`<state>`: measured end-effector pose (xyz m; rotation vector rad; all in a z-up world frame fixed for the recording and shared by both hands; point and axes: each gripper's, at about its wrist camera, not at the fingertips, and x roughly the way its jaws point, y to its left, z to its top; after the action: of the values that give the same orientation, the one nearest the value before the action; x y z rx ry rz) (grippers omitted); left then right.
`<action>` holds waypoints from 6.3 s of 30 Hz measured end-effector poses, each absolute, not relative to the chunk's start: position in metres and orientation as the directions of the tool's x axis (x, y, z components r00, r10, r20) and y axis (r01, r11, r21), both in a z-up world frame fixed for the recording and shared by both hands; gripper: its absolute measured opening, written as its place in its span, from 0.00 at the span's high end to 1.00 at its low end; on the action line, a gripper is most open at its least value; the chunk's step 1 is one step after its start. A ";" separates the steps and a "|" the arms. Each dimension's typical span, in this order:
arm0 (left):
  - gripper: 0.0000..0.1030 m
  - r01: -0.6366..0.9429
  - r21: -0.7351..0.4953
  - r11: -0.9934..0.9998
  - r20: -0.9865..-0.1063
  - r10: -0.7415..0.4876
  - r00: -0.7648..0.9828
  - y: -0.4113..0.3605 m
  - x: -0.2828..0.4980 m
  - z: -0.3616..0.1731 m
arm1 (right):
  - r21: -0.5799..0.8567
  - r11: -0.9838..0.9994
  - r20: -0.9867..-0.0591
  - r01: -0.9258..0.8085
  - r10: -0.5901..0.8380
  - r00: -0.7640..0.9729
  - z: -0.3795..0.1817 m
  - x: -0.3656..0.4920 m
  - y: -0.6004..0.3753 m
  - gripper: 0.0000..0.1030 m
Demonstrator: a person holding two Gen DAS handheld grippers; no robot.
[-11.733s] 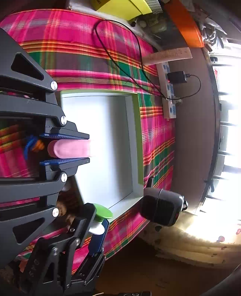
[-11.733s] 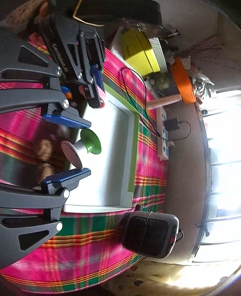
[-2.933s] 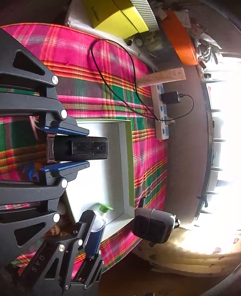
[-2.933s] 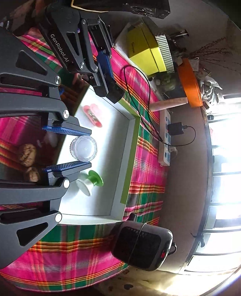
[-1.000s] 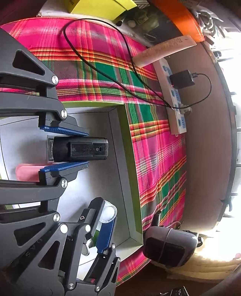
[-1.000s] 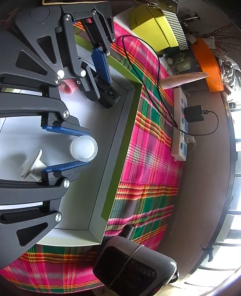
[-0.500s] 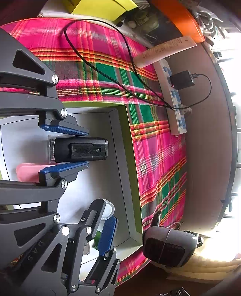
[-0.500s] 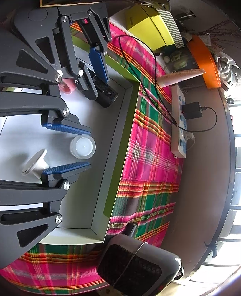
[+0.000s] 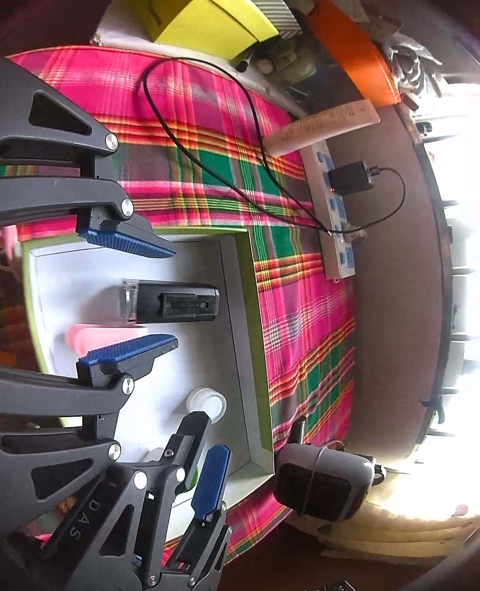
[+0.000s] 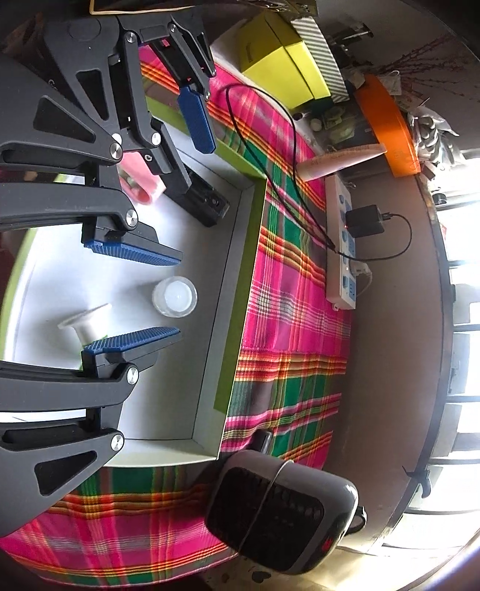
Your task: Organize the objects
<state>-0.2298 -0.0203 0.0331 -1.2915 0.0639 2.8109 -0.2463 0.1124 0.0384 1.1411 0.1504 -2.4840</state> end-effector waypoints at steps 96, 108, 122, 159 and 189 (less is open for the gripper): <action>0.52 -0.084 -0.033 -0.996 -0.716 0.083 -0.693 -0.078 -0.136 0.027 | 0.233 -0.941 -0.744 0.246 -0.336 -0.578 0.017 -0.167 0.189 0.65; 0.51 -0.109 -0.069 -0.992 -0.743 0.124 -0.658 -0.076 -0.147 0.015 | 0.208 -0.954 -0.771 0.217 -0.297 -0.563 0.010 -0.174 0.188 0.65; 0.51 -0.164 -0.122 -0.979 -0.749 0.199 -0.632 -0.064 -0.130 0.013 | 0.193 -0.954 -0.765 0.231 -0.294 -0.573 0.012 -0.164 0.193 0.68; 0.58 -0.093 -0.015 -0.996 -0.775 0.070 -0.628 -0.053 -0.133 0.008 | 0.183 -0.939 -0.756 0.292 -0.324 -0.569 0.014 -0.131 0.194 0.68; 0.79 -0.098 0.013 -0.995 -0.766 0.053 -0.641 -0.046 -0.131 0.011 | 0.192 -0.937 -0.747 0.292 -0.333 -0.576 0.018 -0.128 0.197 0.68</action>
<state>-0.1310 -0.0465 0.0112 -1.2913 0.0813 2.7712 -0.1284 0.1975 0.0177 1.2045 -0.0676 -2.5130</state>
